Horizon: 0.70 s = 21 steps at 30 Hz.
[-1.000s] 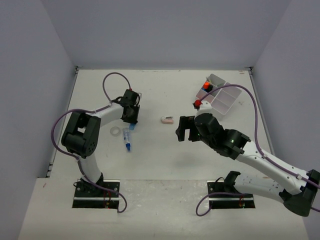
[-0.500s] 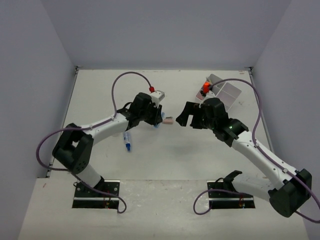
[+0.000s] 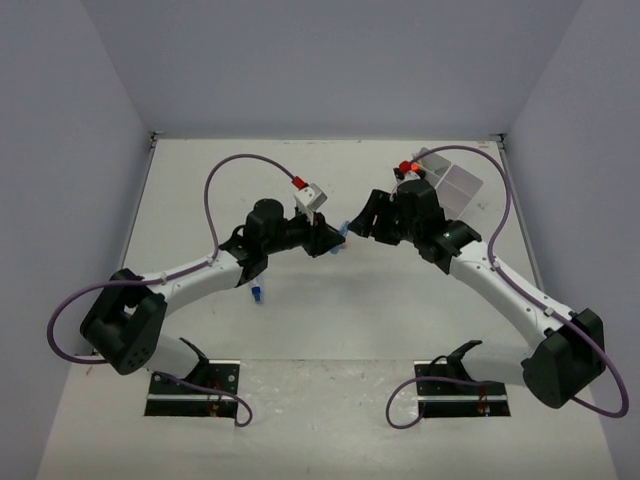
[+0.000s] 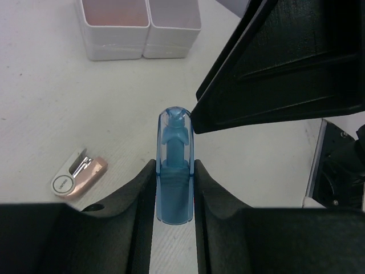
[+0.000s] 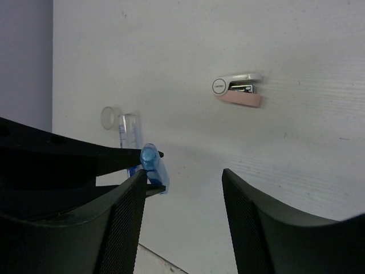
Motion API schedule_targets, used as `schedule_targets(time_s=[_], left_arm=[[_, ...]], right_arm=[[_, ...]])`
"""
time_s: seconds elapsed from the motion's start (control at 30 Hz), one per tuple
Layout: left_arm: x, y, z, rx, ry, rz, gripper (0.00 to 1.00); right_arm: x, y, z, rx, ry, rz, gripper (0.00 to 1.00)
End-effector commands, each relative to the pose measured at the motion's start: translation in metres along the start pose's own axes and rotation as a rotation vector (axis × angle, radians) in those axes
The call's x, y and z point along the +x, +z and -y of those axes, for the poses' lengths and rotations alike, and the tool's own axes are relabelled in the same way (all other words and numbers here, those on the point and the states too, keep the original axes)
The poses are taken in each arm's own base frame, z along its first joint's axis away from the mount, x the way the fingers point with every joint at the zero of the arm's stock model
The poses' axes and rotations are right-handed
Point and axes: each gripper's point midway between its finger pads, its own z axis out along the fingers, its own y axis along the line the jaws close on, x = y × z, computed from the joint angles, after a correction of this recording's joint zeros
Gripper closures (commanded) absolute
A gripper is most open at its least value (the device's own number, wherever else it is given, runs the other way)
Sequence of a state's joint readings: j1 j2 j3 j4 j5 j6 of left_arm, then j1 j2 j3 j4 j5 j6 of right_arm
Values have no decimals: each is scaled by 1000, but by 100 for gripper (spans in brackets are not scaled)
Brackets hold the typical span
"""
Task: Sort the stationery into containers
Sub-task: Pick up the stationery from the center of the board.
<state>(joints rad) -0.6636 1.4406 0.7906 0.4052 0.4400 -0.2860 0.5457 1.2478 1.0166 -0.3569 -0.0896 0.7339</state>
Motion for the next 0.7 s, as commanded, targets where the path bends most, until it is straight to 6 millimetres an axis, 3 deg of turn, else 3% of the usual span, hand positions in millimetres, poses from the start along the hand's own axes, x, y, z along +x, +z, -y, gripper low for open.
schedule_targets(time_s=[0.0,0.13,0.23,0.33,0.37,0.43,0.5,0.57,0.67], left_arm=[[-33,0,24,103,43,99,100],[-33,3,30,128,43,99,100],[-35,4,36,153,42,105,100],[-39,4,38,162,44,118,100],[-41,5,37,158,45,122,100],[-44,6,34,140,45,126,100],[-46,7,31,123,46,130,99],[-47,9,27,103,37,130,70],[-44,11,15,26,9,109,0]], right_arm=[[-9,-4,-23,-104,-1,26,45],[-6,3,-23,-104,-6,2,56],[-2,11,-21,-101,-3,-22,71],[4,17,-19,-101,8,-42,75],[6,18,-19,-105,11,-48,80],[9,19,-18,-105,20,-62,100],[11,18,-17,-107,26,-64,100],[11,18,-14,-94,32,-62,100],[-6,17,1,-30,46,3,100]])
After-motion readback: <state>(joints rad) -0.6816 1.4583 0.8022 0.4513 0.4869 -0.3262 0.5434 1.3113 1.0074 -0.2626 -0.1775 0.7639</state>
